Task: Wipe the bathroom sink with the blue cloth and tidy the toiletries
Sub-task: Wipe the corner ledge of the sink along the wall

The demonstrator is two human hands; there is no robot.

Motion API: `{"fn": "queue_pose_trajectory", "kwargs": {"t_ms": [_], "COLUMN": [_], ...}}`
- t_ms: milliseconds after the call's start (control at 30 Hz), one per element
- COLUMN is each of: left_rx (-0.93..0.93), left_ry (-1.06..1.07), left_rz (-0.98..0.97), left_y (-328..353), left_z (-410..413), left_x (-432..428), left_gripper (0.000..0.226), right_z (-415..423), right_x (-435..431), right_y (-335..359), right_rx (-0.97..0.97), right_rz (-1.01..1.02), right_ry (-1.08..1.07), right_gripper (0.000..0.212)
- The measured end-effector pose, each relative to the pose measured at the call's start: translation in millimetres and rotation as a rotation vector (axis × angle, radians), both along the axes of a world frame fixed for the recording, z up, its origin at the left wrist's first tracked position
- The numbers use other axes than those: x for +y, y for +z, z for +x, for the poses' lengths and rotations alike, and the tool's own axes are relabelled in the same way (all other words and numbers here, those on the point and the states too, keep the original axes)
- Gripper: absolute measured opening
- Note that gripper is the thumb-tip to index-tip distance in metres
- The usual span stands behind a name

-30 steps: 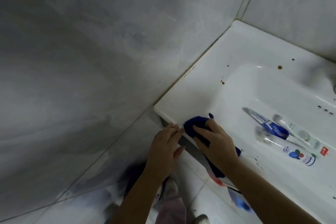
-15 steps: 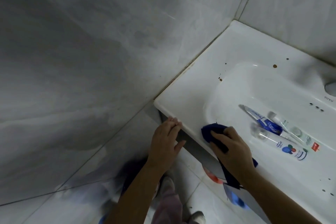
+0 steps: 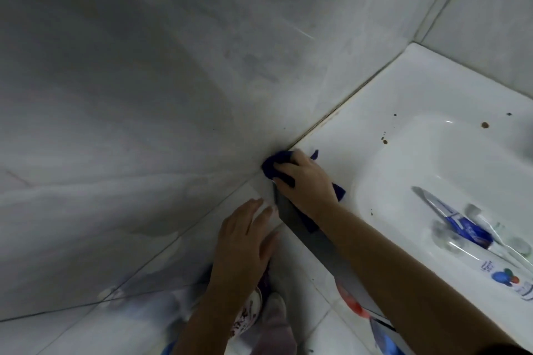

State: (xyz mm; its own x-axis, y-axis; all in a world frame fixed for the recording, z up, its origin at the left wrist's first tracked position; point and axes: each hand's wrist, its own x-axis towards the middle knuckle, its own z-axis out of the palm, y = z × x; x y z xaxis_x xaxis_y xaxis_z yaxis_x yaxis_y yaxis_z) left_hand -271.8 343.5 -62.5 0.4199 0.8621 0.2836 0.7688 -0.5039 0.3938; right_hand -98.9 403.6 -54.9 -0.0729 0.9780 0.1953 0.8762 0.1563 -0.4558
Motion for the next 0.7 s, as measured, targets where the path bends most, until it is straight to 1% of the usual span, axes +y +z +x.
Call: {"fn": "queue_pose_trajectory", "kwargs": {"t_ms": [67, 133, 200, 233, 300, 367, 433, 533, 600, 667, 700], "left_rx": [-0.012, -0.048, -0.064, -0.069, -0.078, -0.05, -0.027, -0.05, -0.033, 0.004, 0.025], "left_ry": [0.063, 0.09, 0.075, 0.063, 0.057, 0.058, 0.069, 0.069, 0.023, -0.027, -0.05], "left_rz": [-0.021, -0.05, -0.072, -0.078, -0.077, -0.05, -0.017, -0.027, -0.022, 0.001, 0.014], "left_y": [4.3, 8.7, 10.0, 9.5, 10.1, 11.9, 11.8, 7.1, 2.9, 0.9, -0.1], "left_z": [-5.2, -6.7, -5.0, -3.4, 0.1, 1.5, 1.3, 6.6, 16.4, 27.4, 32.1], "left_x": [1.4, 0.5, -1.8, -1.2, 2.0, 4.1, 5.3, 5.9, 8.1, 14.6, 20.8], "left_gripper": [0.052, 0.059, 0.057, 0.054, 0.047, 0.049, 0.045, 0.04, 0.04, 0.042, 0.043], "right_z": [-1.6, 18.1, 33.0, 33.3, 17.1, -7.1, -7.5, 20.9, 35.8, 49.8, 57.5], "right_x": [3.6, -31.1, -63.5, -63.3, -34.4, 0.0, 6.0, -43.5, -59.8, -30.0, -5.4], "right_y": [-1.2, -1.0, 1.3, 1.8, 3.0, -1.6, -2.5, -2.4, 1.3, -1.7, -1.8], "right_rx": [-0.008, -0.012, -0.025, -0.014, 0.016, 0.008, 0.007, 0.014, -0.007, -0.056, -0.082], "right_rz": [0.007, 0.044, 0.075, 0.052, 0.004, -0.005, 0.003, 0.026, 0.026, 0.017, 0.013], "right_ry": [0.041, 0.113, 0.103, 0.089, 0.076, 0.047, 0.051, 0.089, 0.112, 0.103, 0.005], "right_gripper": [0.025, 0.026, 0.033, 0.031, 0.023, 0.023, 0.024, 0.027, 0.028, 0.029, 0.031]}}
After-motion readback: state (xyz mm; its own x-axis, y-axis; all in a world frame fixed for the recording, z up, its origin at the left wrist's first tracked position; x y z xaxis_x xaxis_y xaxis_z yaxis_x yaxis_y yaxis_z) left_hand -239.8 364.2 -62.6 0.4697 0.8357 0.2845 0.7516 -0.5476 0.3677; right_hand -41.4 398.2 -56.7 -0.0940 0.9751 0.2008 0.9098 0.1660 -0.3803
